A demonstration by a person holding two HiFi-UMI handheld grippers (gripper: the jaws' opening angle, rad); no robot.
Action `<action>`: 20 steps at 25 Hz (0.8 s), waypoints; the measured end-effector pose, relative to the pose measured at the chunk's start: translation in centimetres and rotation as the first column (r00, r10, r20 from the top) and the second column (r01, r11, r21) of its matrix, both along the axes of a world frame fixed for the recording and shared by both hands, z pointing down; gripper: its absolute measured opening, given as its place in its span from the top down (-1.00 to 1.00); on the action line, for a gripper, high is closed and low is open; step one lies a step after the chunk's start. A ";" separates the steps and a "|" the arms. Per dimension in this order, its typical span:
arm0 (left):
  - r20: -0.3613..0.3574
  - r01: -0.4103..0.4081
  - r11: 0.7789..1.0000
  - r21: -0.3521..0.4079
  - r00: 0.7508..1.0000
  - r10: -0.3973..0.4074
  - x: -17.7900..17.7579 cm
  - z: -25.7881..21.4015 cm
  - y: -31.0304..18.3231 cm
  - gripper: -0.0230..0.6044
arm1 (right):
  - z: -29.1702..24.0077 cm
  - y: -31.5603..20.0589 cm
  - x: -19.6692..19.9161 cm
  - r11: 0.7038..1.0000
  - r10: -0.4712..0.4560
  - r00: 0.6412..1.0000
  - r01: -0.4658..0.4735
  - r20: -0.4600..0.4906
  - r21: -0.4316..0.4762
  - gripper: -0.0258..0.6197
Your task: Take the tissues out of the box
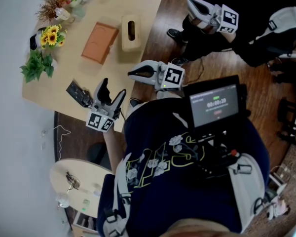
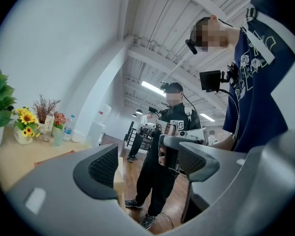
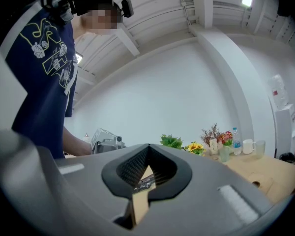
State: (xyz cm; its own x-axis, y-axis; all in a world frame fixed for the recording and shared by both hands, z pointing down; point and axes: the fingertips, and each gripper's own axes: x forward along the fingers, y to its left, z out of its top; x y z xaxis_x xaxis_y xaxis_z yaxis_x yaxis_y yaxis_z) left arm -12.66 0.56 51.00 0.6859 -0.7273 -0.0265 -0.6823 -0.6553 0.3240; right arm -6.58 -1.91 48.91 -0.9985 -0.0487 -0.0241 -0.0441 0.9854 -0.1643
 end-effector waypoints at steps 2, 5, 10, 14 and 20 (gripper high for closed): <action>-0.004 0.003 1.000 -0.002 1.000 -0.003 -0.1 0.1 0.1 -0.26 | 0.0 0.1 -0.1 1.000 -0.004 1.000 0.004 -0.005 0.011 0.92; -0.012 0.009 1.000 -0.006 1.000 -0.009 -0.2 0.1 0.0 -0.26 | -0.2 0.1 -0.1 1.000 -0.003 1.000 0.003 -0.003 0.010 0.92; -0.006 0.002 1.000 -0.002 1.000 -0.002 -0.1 -0.2 0.0 -0.26 | -0.5 0.1 -0.2 1.000 -0.004 1.000 0.004 0.008 0.017 0.92; -0.001 -0.003 1.000 0.004 1.000 0.003 -0.1 0.0 0.0 -0.26 | -0.6 0.0 -0.3 1.000 -0.006 1.000 0.006 0.010 0.015 0.92; -0.004 -0.017 1.000 0.003 1.000 0.017 0.2 -0.2 0.0 -0.26 | -0.4 -0.1 -0.3 1.000 0.004 1.000 -0.004 0.006 0.006 0.92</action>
State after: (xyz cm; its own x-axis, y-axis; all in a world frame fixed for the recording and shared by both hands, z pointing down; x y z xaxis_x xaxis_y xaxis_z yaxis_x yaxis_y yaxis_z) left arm -12.45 0.55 50.75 0.6980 -0.7154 -0.0311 -0.6698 -0.6677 0.3249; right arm -6.84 -2.03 48.50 -0.9981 -0.0528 -0.0305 -0.0474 0.9862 -0.1587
